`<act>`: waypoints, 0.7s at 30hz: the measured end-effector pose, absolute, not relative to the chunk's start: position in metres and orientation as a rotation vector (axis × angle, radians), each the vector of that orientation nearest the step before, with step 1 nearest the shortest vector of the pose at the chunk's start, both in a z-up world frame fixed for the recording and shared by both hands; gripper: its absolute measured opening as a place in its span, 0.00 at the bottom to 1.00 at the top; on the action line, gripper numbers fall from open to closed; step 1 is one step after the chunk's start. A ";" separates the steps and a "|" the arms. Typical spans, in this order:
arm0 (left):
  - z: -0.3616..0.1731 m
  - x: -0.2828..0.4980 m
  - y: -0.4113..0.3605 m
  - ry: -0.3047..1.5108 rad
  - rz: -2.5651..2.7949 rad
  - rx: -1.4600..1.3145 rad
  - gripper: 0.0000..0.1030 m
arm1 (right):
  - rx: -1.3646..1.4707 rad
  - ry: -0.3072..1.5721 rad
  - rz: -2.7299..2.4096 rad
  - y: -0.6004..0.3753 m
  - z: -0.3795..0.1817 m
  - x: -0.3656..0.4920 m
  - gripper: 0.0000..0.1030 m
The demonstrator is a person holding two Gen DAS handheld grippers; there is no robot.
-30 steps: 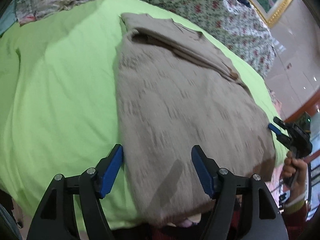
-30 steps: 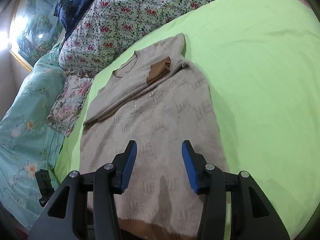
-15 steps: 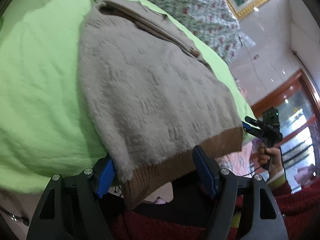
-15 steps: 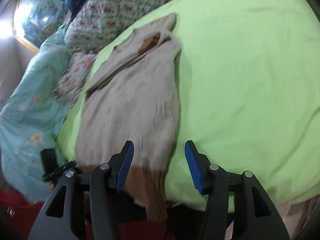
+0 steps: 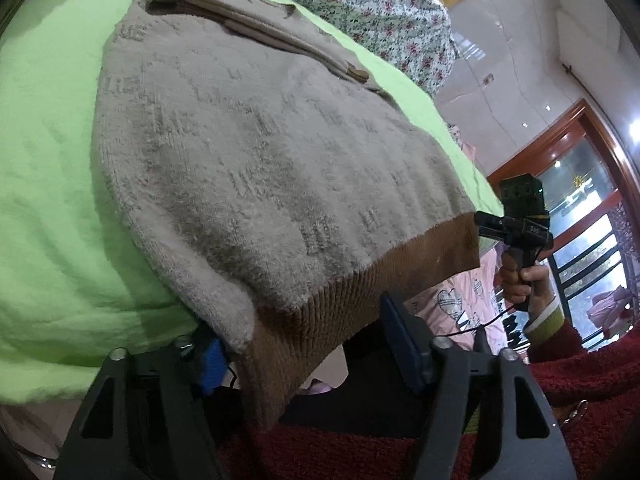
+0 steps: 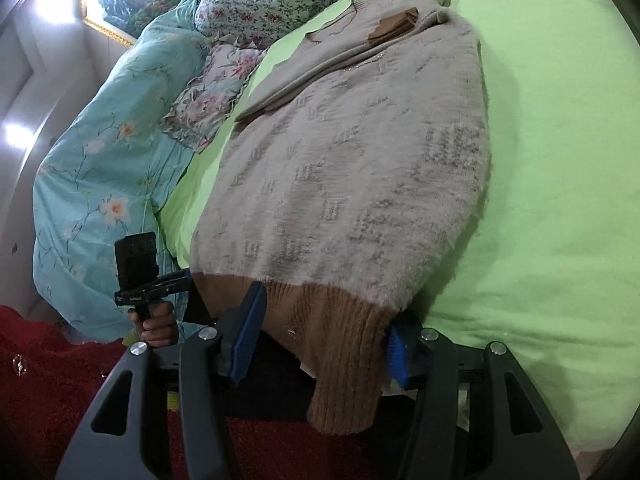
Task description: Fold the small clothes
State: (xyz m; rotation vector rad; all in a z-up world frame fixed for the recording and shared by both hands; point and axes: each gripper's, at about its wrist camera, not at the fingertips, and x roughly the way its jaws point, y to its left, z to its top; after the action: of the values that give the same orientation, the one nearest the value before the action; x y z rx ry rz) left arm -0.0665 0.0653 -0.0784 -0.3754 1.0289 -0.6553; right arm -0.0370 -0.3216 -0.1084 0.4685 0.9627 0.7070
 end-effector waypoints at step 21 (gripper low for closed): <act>-0.059 -0.077 0.074 0.954 -0.637 -0.342 0.06 | 0.587 0.877 0.591 -0.383 -0.109 -0.063 0.09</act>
State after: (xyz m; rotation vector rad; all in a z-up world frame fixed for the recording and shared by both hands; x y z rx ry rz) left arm -0.0767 0.0745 -0.0589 -0.3422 0.9543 -0.6371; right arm -0.0632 -0.3830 -0.1093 0.5875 0.8766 0.5915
